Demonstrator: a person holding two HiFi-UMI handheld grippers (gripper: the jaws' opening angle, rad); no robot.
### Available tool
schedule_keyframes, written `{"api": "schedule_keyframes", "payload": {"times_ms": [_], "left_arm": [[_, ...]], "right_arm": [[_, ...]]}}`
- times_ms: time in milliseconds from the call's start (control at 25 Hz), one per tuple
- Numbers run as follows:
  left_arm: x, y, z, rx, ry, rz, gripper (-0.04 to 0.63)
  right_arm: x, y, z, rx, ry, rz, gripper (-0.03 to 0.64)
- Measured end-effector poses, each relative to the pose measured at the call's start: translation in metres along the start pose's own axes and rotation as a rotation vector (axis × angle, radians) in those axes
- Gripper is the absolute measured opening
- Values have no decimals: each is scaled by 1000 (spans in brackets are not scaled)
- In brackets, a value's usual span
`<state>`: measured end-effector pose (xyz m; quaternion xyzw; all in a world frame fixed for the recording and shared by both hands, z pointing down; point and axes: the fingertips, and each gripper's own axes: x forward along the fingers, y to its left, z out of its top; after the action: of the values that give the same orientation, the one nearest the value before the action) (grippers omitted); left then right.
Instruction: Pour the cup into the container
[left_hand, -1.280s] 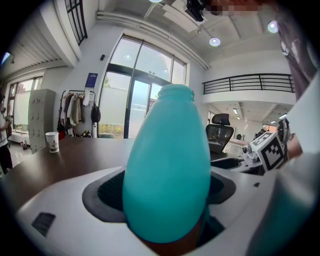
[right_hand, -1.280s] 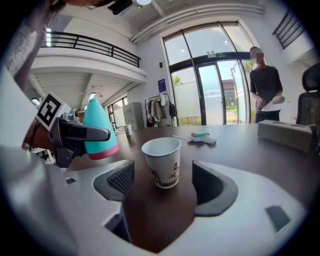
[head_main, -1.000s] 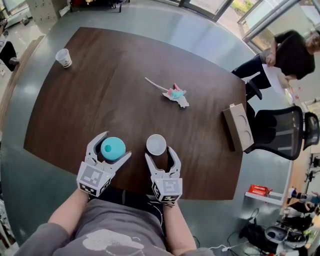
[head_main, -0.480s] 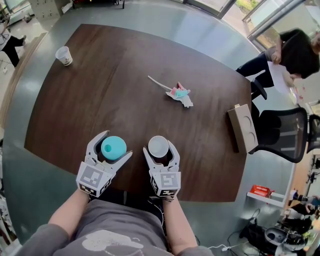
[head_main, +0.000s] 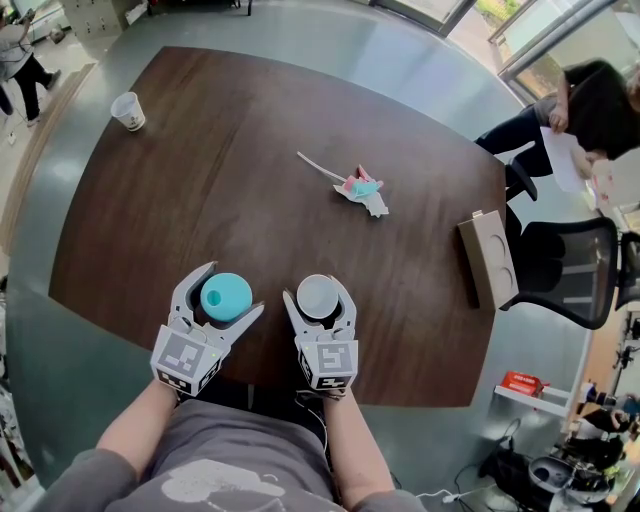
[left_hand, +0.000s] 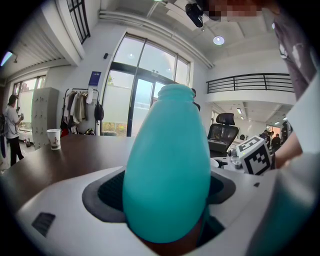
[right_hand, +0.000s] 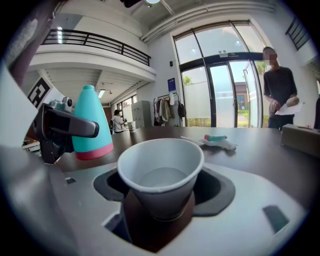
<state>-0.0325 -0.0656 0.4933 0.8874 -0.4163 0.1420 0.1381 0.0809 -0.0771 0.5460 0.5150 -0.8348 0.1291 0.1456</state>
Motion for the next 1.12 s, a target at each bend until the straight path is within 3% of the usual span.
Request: {"api": "schedule_keyframes", "payload": {"times_ms": [720, 1120], "left_arm": [[-1, -2, 11, 18, -16, -15, 431], [-6, -11, 40, 68, -45, -44, 431]], "right_arm": [[-6, 2, 3, -8, 3, 26, 308], [-34, 12, 63, 40, -36, 110, 304]]}}
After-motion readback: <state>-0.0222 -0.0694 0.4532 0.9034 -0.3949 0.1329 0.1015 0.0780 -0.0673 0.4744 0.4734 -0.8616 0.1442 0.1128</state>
